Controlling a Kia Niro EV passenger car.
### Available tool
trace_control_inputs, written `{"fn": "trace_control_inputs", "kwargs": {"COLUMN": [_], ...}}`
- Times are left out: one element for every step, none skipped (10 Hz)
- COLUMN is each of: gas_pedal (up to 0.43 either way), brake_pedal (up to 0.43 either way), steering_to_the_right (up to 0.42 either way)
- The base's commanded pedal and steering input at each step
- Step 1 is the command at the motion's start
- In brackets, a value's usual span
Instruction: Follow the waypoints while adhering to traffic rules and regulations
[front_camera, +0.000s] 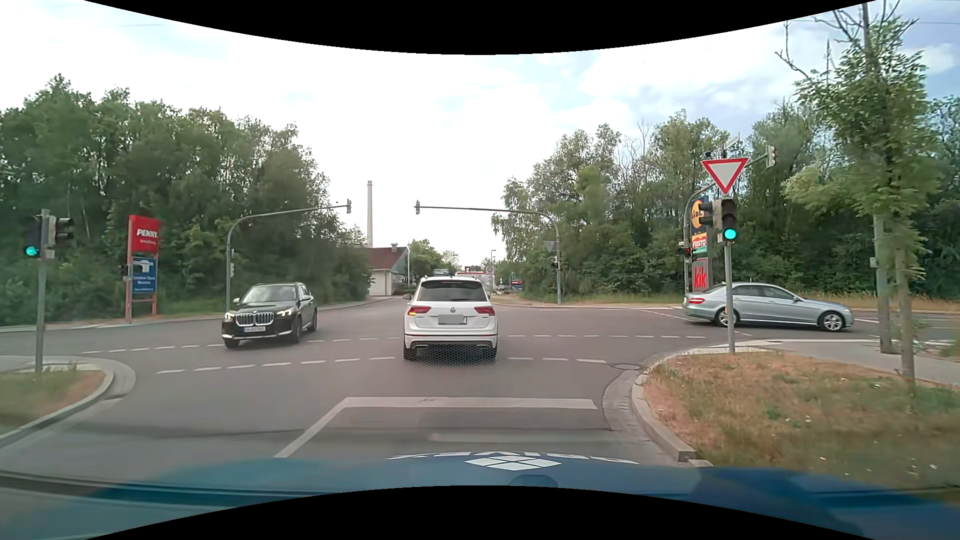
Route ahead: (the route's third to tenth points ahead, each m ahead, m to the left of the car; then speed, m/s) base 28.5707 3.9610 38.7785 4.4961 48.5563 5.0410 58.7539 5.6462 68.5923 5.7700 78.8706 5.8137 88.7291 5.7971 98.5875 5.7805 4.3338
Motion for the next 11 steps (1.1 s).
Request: {"fn": "trace_control_inputs", "kwargs": {"gas_pedal": [0.248,0.287,0.319,0.339,0.378,0.39,0.398,0.421,0.449,0.5,0.512], "brake_pedal": [0.0,0.0,0.0,0.0,0.0,0.0,0.0,0.0,0.0,0.0,0.0], "steering_to_the_right": [-0.004,-0.004,-0.004,-0.004,-0.005,-0.005,-0.005,-0.008,-0.016,-0.021,-0.026]}}
